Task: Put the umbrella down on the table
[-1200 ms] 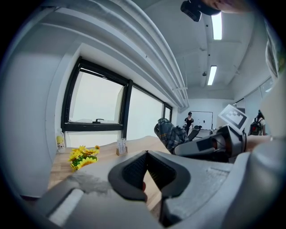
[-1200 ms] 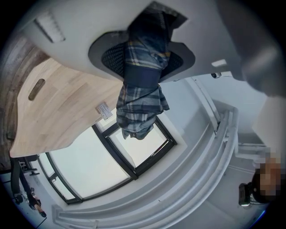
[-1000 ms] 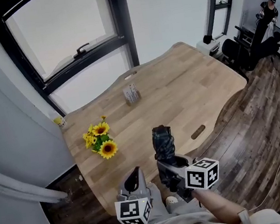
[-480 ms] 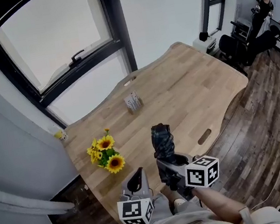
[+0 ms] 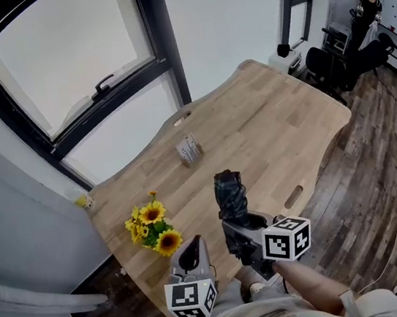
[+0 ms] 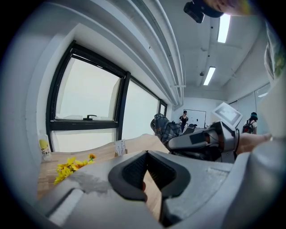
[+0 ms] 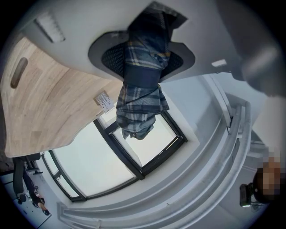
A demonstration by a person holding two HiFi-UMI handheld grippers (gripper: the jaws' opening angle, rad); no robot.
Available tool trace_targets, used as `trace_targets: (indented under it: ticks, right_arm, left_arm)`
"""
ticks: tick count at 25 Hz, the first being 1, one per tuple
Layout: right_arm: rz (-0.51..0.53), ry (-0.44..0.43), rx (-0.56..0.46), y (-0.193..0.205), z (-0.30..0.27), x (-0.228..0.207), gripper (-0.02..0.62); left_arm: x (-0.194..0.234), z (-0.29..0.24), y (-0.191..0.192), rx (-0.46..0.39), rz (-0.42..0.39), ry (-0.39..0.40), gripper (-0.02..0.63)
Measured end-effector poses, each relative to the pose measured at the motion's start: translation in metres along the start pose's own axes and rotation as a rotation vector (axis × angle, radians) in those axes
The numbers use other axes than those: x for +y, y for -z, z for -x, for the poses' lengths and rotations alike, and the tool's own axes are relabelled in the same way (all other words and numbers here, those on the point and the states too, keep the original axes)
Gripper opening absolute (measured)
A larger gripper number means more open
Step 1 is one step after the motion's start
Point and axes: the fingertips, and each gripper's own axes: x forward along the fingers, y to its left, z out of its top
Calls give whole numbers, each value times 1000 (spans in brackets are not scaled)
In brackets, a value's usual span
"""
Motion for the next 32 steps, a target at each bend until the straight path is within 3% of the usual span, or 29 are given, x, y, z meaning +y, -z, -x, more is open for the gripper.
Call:
trace_targets:
  ticks: [32]
  right_arm:
    - [6,22,72,6,-53,-11,195]
  left_arm:
    - [42,-20,13,24,58,-13,5]
